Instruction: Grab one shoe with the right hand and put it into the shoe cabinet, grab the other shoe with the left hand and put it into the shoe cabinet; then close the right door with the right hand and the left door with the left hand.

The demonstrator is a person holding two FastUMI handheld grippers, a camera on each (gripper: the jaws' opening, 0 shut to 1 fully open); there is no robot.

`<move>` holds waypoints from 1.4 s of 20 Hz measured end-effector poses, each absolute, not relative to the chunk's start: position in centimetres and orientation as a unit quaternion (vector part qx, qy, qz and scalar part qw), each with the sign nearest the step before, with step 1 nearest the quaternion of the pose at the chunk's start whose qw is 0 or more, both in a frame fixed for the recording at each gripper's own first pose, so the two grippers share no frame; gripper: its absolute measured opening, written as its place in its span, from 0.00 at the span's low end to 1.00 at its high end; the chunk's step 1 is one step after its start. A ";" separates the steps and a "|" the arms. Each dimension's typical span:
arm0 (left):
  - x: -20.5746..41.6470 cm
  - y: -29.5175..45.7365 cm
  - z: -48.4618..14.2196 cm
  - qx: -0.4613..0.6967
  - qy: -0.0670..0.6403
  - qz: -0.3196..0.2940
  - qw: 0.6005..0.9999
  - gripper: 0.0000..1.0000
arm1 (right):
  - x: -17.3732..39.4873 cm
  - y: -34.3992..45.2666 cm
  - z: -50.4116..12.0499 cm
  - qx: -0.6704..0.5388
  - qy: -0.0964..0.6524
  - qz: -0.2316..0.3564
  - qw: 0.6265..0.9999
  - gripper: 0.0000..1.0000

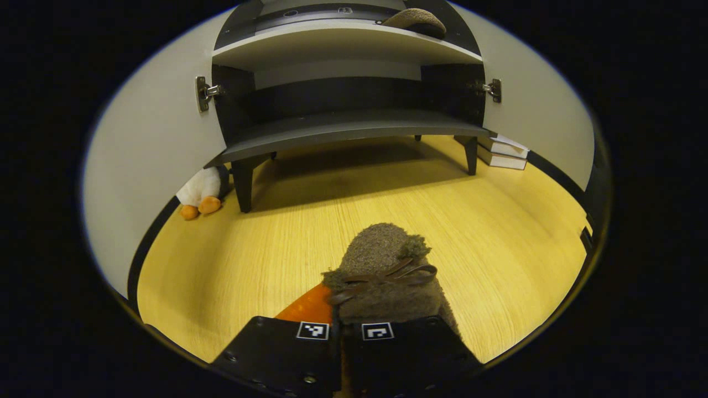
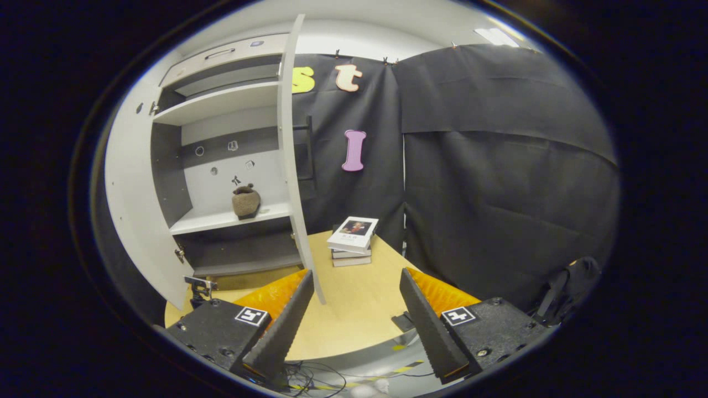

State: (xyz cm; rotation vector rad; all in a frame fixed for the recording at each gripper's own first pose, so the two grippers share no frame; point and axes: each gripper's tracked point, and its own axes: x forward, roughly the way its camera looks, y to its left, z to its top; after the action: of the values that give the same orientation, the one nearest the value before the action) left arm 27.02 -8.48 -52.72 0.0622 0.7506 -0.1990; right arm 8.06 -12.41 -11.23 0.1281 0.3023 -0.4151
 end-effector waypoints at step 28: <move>45.2 -2.4 -11.7 -0.014 0.132 0.017 0.991 0.01 | 15.8 -13.9 -7.6 0.048 0.087 -0.063 0.993 0.99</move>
State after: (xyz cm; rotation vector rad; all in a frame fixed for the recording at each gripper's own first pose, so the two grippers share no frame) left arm 45.20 -2.37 -11.65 -0.0288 0.2649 0.0347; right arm 15.78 -13.94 -7.62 0.0958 0.1743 -0.1254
